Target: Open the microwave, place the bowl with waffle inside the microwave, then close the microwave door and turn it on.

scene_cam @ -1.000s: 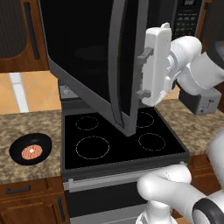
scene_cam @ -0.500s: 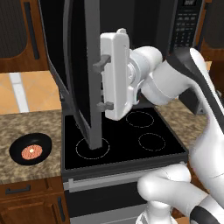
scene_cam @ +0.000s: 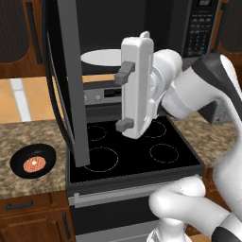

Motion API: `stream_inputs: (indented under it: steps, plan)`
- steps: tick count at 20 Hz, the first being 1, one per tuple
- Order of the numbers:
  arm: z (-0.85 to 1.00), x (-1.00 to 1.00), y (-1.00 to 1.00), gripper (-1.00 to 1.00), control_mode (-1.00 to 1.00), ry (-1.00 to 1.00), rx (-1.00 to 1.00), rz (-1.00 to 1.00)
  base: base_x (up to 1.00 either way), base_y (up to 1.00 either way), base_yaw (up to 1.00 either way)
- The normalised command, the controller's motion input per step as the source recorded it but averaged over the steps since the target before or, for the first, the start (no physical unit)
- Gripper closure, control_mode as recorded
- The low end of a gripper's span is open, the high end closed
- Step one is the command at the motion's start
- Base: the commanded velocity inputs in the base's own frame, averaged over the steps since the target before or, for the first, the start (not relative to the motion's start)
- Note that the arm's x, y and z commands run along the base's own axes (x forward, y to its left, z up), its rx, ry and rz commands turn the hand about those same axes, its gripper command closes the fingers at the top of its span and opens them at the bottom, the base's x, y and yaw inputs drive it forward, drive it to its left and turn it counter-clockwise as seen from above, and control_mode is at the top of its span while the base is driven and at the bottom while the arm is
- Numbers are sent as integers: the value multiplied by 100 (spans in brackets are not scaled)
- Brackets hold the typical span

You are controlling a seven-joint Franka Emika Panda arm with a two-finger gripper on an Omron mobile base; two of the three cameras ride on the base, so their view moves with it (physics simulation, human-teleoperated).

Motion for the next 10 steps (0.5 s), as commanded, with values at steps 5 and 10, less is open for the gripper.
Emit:
stream_inputs:
  steps: [5,10]
  plan:
    - [6,-17,-99,-100,-100,-6,6,0,0,0,0]
    - [-45,54,-49,-100,-100,-2,-2,-7,0,0,0]
